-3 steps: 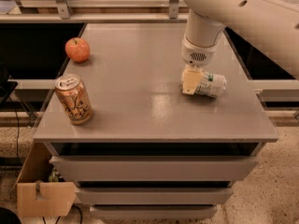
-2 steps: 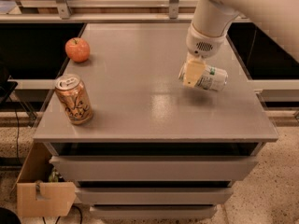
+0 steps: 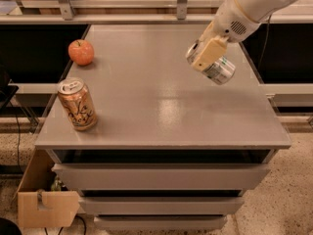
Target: Place 7up can upright
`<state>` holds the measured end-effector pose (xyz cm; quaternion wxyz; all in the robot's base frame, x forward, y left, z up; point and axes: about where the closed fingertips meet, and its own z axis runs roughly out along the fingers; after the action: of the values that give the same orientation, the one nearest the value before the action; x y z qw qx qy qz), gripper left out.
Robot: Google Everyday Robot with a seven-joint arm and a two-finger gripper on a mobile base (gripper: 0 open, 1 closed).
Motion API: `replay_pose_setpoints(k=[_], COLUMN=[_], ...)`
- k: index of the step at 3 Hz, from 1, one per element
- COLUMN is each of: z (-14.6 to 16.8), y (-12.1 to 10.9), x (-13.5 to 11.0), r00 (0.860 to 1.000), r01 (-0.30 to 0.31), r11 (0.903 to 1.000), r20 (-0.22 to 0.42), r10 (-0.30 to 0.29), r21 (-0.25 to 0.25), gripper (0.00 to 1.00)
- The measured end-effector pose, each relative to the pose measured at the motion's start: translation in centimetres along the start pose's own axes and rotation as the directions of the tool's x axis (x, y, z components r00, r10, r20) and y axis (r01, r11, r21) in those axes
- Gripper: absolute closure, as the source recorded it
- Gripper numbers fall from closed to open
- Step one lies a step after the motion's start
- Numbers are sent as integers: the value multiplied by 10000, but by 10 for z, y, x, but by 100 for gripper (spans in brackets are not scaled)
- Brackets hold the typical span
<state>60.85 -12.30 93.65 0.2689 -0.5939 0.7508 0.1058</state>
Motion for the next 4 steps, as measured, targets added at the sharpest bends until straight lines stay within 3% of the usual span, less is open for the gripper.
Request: replay_pose_setpoints(k=[1,2,3,4], z=[-7,-19,-24,-21], y=[2,13,20,25], x=[-20,-38,-41,-37], r00=[9693,8995,8163,7416], r01=[-335,-634,-1053,-1497], r11=[9980,9932,9858,9748], r20=[2417,4255,5549,6333], r10=[457,993,1607,2213], r21=[-545,-976,-1307,-1654], gripper=[100,100,100,100])
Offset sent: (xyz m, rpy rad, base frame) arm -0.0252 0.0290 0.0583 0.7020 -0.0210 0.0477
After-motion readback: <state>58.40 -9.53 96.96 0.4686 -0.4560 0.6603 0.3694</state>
